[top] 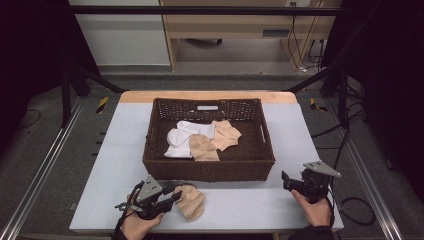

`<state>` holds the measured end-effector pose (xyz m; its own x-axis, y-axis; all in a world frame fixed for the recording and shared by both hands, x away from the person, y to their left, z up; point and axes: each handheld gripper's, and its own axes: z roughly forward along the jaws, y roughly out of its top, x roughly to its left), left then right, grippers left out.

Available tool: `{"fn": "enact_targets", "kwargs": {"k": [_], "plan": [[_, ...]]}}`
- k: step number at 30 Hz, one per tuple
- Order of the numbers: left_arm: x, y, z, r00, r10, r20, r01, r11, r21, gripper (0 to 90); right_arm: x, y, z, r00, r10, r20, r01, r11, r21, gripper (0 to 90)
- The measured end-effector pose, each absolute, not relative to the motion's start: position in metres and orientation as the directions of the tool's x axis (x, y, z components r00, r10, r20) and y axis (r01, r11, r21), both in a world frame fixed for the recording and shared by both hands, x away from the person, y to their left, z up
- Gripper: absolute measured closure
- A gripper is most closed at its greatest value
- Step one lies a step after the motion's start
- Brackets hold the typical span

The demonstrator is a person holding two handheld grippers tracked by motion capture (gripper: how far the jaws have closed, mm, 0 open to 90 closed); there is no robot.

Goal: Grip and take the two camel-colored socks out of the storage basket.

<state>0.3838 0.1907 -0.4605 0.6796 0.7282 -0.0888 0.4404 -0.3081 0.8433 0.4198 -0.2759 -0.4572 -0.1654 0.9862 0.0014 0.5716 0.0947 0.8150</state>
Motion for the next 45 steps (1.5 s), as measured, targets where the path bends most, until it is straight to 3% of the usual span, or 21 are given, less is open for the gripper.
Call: {"fn": "enact_targets", "kwargs": {"k": [5,21,45], "plan": [[0.383,0.197,-0.449,0.661,0.743,-0.104,0.429,-0.26,0.865,54.5,0.42,-0.276,-0.457,-0.168,0.986,-0.003,0.57,0.1,0.816,7.1],[0.395,0.209,-0.388,0.617,0.78,-0.101,0.328,-0.138,0.935,49.6,0.419,-0.279,-0.455,-0.153,0.988,0.012,0.563,0.077,0.823,7.1],[0.501,0.173,-0.318,0.557,0.83,-0.024,0.266,-0.15,0.952,48.8,0.422,-0.285,-0.456,-0.141,0.989,0.044,0.555,0.042,0.831,4.4]]}}
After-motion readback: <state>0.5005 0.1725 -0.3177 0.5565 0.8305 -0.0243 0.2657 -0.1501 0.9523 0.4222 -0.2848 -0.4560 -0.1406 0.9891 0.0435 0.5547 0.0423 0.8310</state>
